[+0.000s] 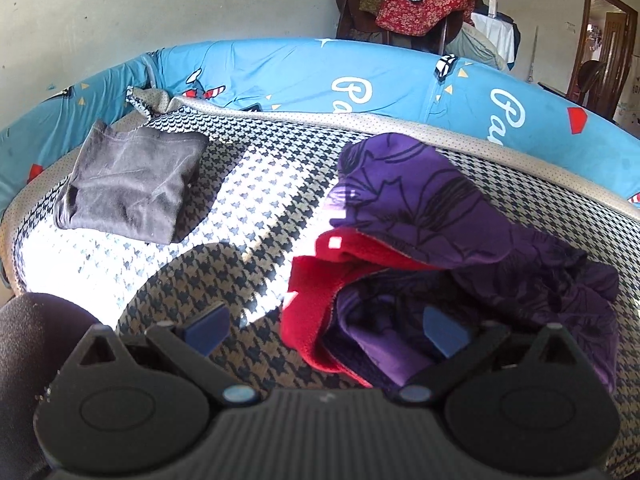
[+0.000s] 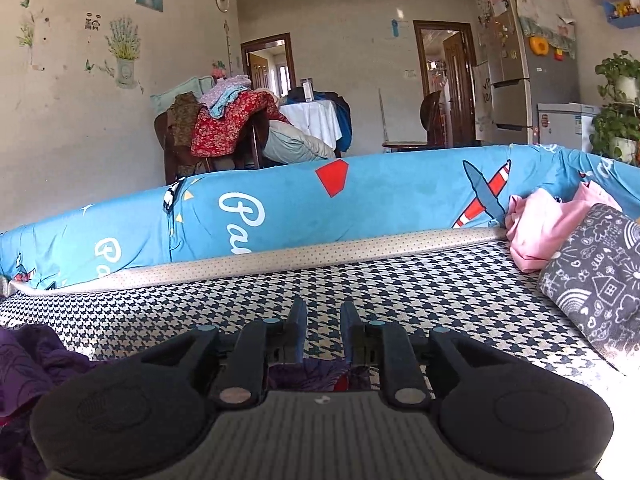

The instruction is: Fold clothes

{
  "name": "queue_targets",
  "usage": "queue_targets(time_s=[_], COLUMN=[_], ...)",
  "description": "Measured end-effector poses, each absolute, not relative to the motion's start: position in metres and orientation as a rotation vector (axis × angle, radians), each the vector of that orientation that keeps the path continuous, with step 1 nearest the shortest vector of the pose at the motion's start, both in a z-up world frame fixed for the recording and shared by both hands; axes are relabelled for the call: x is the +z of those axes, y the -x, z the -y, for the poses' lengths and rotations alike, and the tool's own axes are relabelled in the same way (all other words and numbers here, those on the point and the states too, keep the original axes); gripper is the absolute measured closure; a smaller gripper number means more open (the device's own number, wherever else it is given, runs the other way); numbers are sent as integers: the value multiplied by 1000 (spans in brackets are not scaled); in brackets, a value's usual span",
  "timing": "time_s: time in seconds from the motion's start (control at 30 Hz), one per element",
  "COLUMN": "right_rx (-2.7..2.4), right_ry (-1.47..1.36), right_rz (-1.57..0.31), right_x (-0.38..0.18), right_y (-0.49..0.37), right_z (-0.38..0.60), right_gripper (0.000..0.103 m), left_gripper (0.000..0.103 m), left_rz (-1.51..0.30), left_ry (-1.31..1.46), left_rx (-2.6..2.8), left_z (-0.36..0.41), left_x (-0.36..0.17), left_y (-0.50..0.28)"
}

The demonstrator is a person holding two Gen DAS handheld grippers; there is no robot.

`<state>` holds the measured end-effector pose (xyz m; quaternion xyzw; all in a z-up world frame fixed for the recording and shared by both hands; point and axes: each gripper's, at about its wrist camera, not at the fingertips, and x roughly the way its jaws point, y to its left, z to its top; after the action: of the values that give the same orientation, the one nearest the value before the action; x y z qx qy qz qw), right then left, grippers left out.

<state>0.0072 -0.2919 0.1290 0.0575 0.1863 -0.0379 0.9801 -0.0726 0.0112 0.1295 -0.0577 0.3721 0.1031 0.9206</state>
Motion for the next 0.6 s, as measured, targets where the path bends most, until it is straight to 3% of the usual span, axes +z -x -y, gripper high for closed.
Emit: queue_targets(time_s=[0.33,0.6], right_rx=[-6,103], right_ry=[-89,-59], right_rz=[-387,-397], right_x=[126,125], right_y=[-4,-1], right_z=[282,266], right_gripper=[76,72], left_gripper=[0,0], left_rz=[-666,-674], left_ry=[129,156], left_rx=[128,135], left_z=[8,12], left_x=[175,178], left_y=[54,7])
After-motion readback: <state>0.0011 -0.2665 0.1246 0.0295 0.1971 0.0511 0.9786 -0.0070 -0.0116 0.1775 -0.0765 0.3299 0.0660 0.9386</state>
